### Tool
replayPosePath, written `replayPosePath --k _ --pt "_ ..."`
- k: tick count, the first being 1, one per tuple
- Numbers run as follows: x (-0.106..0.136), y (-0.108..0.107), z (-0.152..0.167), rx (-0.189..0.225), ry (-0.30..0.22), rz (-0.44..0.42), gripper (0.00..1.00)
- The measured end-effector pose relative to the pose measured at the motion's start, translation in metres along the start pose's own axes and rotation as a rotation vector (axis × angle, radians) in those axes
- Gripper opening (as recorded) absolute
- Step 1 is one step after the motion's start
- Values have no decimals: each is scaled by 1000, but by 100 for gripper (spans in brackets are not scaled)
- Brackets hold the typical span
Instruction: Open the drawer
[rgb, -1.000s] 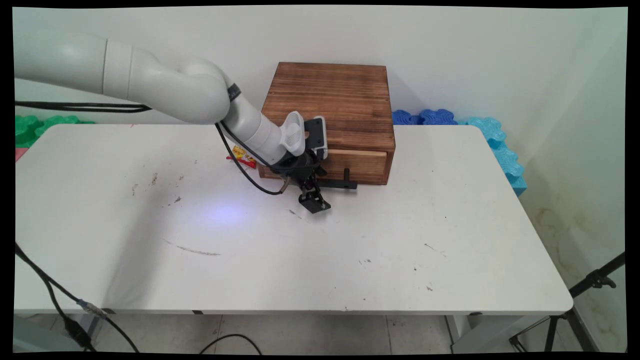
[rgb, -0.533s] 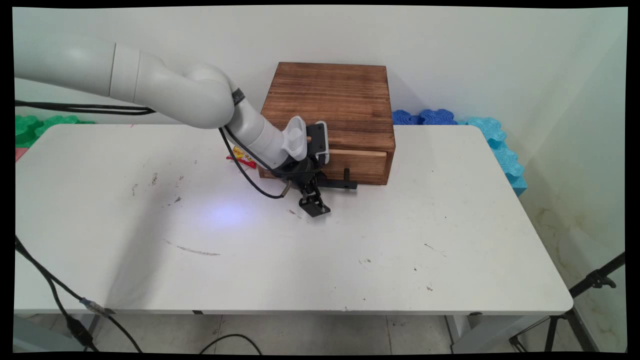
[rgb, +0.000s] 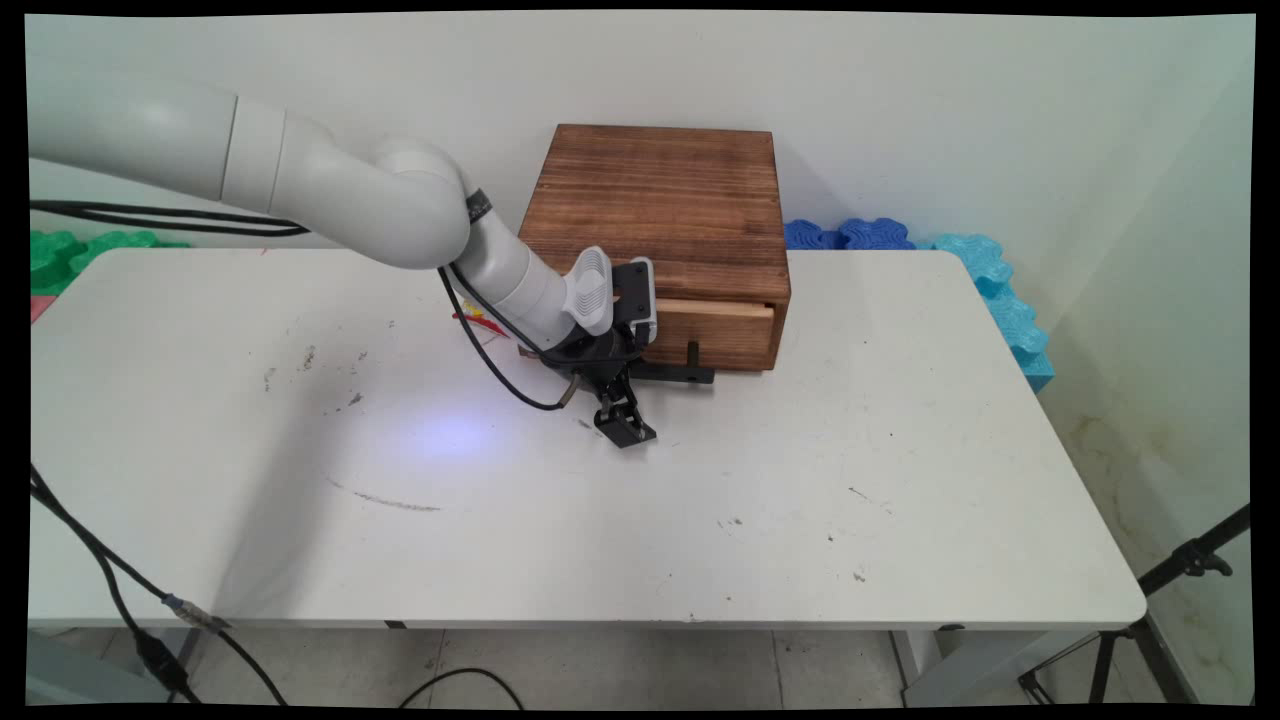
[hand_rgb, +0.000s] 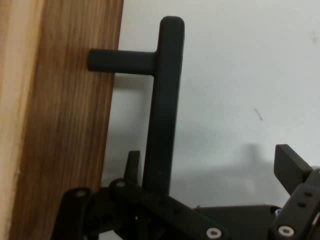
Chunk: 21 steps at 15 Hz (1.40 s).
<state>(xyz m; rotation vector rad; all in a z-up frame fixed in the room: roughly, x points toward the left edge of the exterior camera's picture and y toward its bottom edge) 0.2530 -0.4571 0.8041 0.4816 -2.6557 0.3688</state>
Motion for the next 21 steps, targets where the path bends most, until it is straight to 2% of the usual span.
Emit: replayPosePath --k 11,21 --pt "1 31 -8 -44 -5 5 100" --pt "2 81 -27 -106 -7 9 100"
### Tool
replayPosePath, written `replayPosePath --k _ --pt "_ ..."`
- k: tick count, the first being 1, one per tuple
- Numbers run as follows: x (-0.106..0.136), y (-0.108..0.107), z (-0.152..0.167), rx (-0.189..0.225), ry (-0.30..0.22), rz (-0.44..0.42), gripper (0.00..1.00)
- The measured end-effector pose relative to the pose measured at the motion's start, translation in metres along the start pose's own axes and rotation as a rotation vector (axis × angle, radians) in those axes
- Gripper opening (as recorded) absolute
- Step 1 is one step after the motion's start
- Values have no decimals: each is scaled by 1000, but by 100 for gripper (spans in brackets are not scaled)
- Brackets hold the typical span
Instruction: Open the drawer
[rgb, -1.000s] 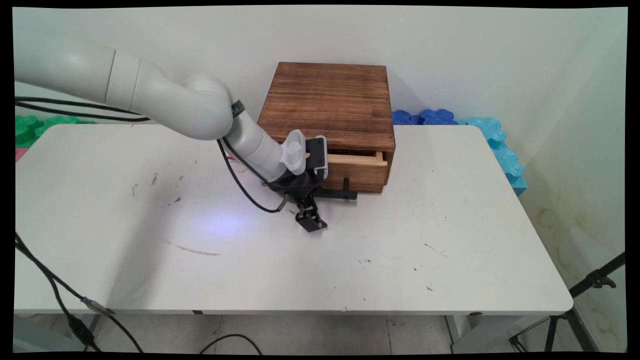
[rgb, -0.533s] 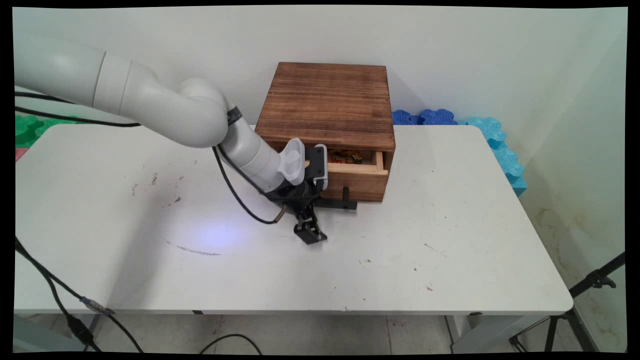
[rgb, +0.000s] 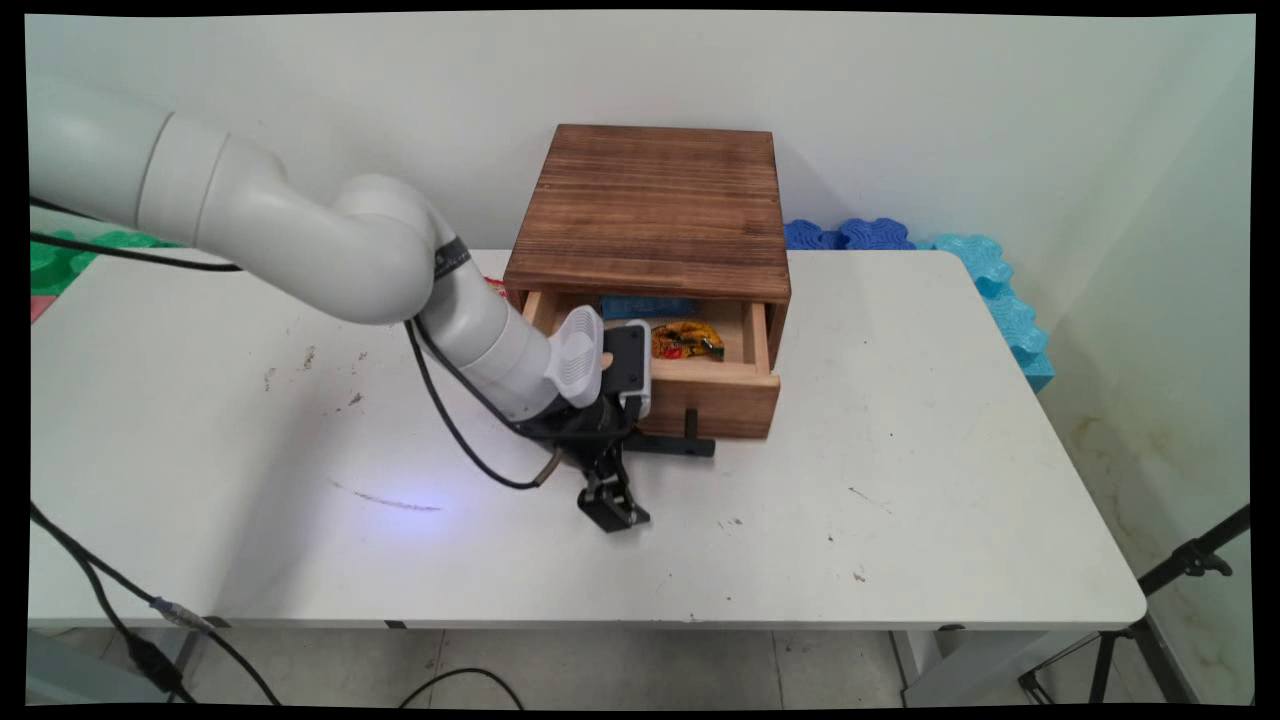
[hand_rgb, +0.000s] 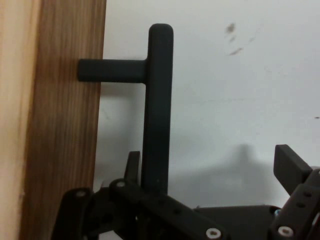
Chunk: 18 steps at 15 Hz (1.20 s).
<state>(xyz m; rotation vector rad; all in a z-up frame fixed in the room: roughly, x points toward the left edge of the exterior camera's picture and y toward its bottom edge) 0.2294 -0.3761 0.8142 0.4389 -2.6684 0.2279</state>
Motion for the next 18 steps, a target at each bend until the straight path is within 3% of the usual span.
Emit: replayPosePath --k 18 --pt "-8 82 -21 -97 -3 16 100"
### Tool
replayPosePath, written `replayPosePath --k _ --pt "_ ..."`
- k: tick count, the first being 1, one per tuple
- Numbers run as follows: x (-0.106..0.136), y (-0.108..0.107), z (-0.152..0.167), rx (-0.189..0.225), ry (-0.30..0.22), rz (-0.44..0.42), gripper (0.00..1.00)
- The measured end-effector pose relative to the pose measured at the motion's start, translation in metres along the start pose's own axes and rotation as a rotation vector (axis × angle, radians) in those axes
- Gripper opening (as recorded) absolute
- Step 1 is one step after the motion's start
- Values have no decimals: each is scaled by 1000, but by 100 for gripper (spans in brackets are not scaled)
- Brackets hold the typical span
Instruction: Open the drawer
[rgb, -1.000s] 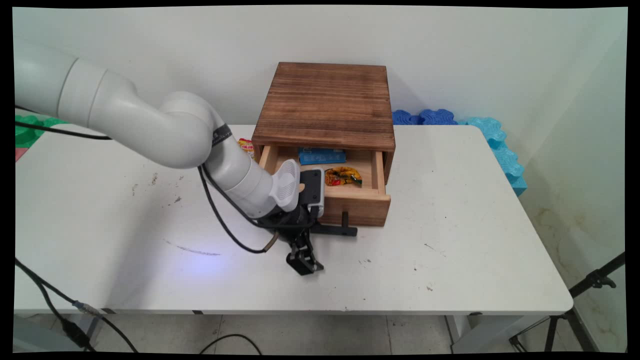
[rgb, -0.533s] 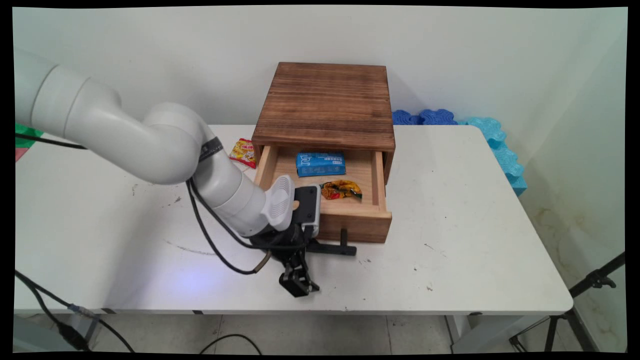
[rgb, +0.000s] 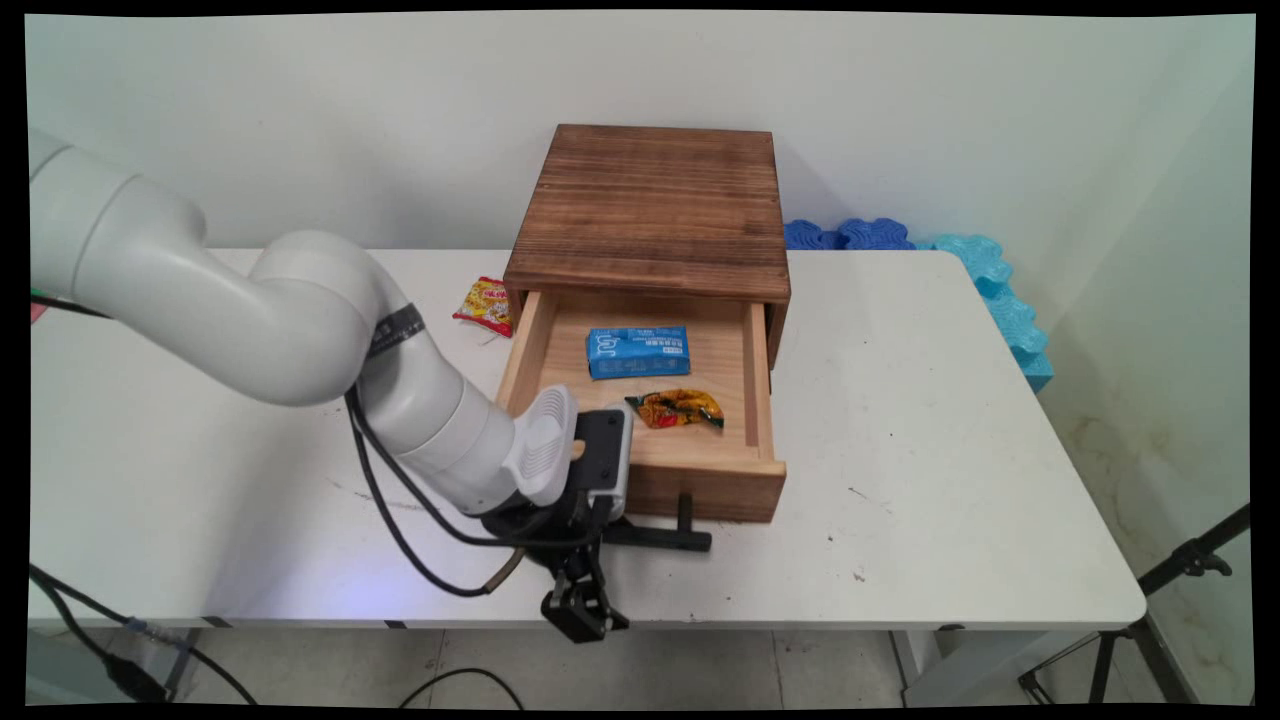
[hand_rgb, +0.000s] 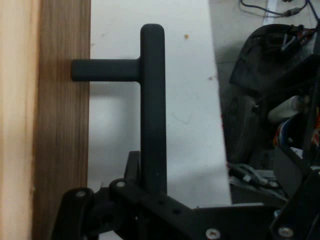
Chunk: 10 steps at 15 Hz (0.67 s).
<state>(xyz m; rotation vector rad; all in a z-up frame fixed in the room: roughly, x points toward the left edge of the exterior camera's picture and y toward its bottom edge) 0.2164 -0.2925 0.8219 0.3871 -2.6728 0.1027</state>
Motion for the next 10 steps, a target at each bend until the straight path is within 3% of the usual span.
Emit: replayPosePath --k 10 --pt "-2 32 -8 -33 8 15 100"
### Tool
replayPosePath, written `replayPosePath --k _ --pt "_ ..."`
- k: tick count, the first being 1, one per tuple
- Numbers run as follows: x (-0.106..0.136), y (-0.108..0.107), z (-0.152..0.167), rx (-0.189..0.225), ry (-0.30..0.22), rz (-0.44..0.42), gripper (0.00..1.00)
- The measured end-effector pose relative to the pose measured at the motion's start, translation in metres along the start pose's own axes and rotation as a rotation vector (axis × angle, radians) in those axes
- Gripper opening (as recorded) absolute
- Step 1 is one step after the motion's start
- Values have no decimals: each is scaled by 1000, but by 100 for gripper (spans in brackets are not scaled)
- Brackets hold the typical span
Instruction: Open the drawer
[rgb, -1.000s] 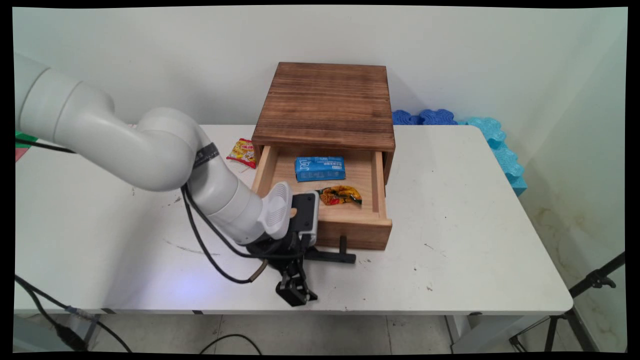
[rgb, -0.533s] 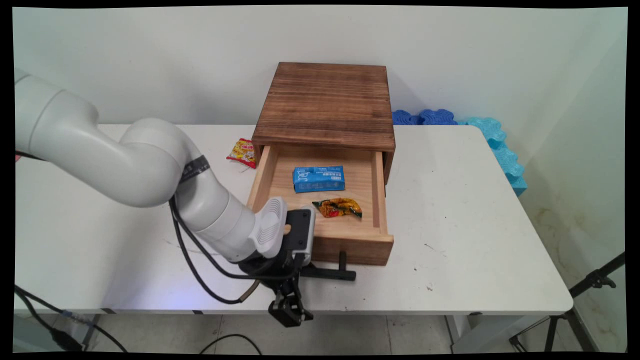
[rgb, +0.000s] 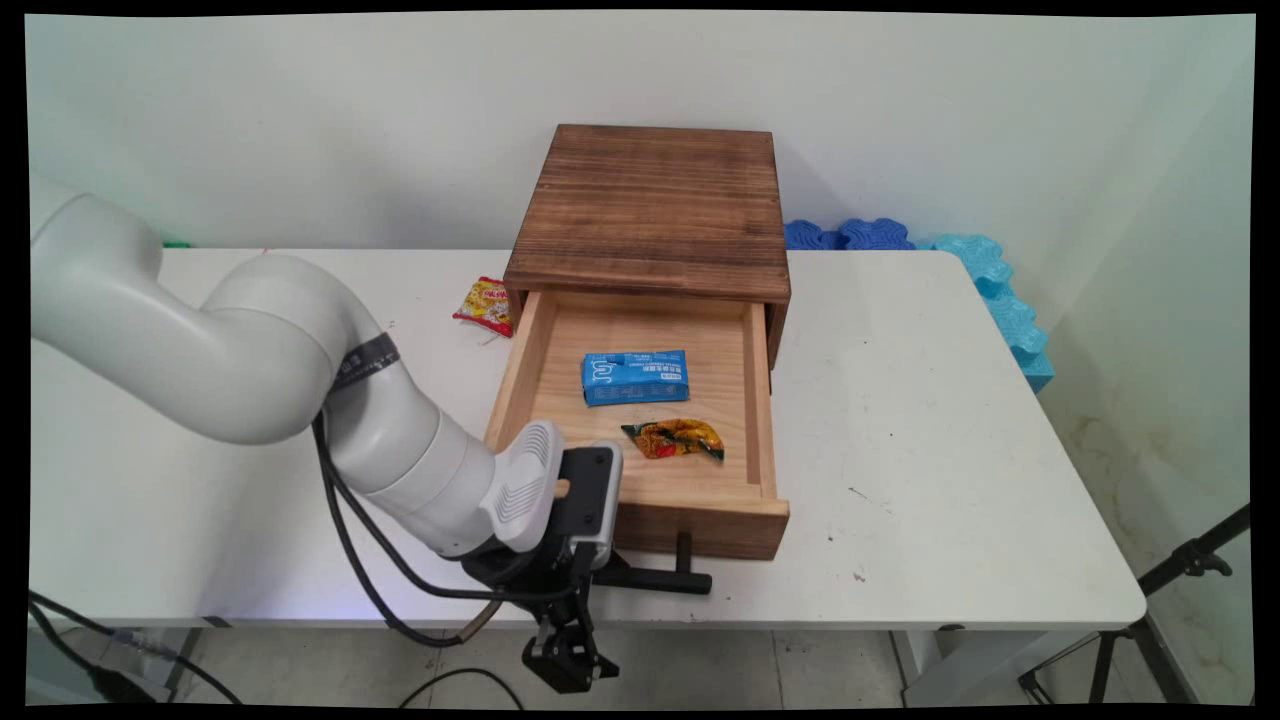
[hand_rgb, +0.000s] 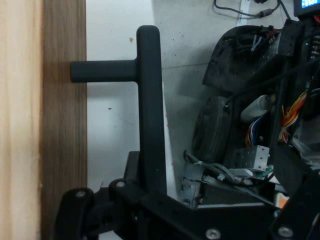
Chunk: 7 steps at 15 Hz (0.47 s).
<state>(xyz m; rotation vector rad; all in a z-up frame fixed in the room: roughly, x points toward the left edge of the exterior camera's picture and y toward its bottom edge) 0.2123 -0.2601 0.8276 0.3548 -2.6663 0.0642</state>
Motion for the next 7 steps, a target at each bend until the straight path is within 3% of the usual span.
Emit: replayPosePath --k 7 --pt "-2 13 -4 -8 7 16 100"
